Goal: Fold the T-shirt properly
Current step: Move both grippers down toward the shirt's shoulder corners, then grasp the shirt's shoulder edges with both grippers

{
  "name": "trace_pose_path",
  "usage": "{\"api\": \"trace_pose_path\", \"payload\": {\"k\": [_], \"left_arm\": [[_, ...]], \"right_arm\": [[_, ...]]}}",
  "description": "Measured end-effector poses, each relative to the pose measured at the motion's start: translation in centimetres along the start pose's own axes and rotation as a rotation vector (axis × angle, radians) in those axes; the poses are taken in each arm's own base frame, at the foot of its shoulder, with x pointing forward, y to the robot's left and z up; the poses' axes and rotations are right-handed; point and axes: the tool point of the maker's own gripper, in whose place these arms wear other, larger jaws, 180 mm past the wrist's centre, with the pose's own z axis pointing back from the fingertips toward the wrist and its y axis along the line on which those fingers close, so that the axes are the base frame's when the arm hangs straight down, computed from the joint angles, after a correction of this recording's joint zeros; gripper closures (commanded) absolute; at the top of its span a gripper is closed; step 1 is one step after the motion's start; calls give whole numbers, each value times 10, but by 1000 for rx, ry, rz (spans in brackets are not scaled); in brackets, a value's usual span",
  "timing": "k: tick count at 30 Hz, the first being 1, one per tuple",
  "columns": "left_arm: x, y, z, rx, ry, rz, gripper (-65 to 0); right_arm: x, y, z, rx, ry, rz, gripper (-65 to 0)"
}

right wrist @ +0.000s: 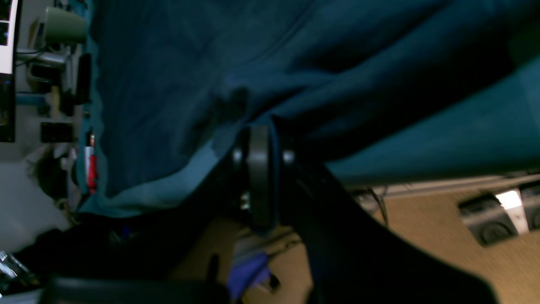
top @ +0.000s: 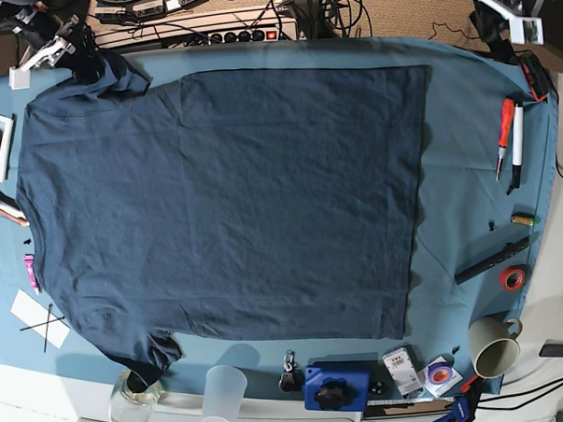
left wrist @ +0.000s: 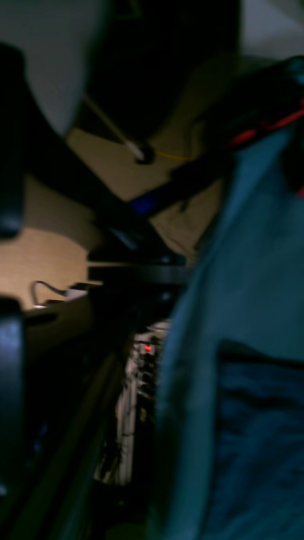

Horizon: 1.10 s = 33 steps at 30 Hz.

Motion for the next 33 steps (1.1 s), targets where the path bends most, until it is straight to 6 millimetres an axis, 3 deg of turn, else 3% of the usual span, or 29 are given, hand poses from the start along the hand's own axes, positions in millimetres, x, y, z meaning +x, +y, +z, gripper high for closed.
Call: {"api": "trace_pose_path", "payload": {"k": [5, 9, 13, 17, 20, 24, 27, 33], "left_arm": [[24, -12, -11, -61, -83, -39, 0], [36, 5, -19, 36, -110, 55, 0], [43, 0, -24, 5, -126, 130, 0], [46, -13, -23, -66, -139, 71, -254], [54, -17, -23, -95, -180, 146, -279], [39, -8, -50, -108, -127, 255, -279], [14, -23, -69, -227, -32, 338, -279], [-2, -48, -91, -427, 33, 436, -279]], "right_arm": [[-5, -6, 0, -31, 24, 9, 0], [-6, -7, 0, -41, 32, 12, 0], [-6, -8, 0, -41, 32, 11, 0], [-7, -8, 0, -42, 33, 12, 0], [-6, -8, 0, -43, 34, 13, 0], [-7, -8, 0, -43, 35, 12, 0], [-6, -10, 1, -53, 44, 22, 0], [5, -16, 8, -83, 81, 74, 0]]}}
